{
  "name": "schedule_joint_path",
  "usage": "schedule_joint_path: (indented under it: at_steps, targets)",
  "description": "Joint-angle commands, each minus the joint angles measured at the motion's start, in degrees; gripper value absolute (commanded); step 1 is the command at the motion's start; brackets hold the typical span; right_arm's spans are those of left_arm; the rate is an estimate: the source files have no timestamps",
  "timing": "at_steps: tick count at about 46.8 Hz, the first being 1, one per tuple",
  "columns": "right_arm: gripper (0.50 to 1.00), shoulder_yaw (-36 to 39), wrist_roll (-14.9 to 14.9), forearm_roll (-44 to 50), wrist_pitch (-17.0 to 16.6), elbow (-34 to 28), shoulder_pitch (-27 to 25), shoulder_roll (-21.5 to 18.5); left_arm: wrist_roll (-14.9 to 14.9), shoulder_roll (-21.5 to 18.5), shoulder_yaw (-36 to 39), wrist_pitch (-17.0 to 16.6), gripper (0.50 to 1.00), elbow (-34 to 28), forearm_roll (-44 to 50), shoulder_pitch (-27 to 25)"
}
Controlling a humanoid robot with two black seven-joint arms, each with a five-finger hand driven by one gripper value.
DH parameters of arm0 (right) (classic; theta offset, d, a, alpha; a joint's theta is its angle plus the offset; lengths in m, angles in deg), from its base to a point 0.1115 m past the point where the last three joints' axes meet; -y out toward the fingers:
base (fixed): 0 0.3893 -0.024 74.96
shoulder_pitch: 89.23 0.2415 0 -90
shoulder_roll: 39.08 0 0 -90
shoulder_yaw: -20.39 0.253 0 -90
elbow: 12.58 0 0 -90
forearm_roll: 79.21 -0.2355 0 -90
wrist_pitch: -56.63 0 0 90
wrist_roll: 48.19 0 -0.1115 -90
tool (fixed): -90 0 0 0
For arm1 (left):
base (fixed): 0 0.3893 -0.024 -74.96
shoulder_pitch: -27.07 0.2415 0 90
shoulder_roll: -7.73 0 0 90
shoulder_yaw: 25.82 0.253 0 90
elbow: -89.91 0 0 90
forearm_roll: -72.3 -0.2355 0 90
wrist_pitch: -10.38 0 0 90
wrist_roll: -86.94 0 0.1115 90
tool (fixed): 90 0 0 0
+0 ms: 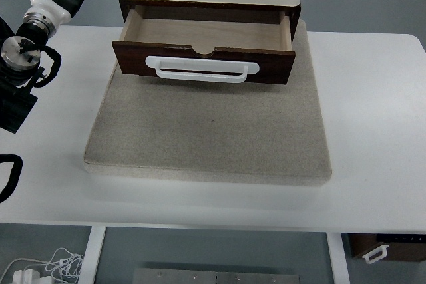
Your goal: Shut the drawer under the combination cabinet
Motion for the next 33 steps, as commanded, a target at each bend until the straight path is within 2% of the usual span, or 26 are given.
schedule_joint_path:
  at_steps: [1, 33]
  targets:
    - [0.952, 0.0, 0.0, 0.0, 0.0, 0.0, 0.0, 0.0, 0.0, 0.0, 0.0, 0.0, 1.000, 0.0, -0.1, 0.0]
    - [0.952, 0.0, 0.0, 0.0, 0.0, 0.0, 0.0, 0.0, 0.3, -0.9, 0.2, 0.4, 1.000, 1.6, -0.2, 0.0]
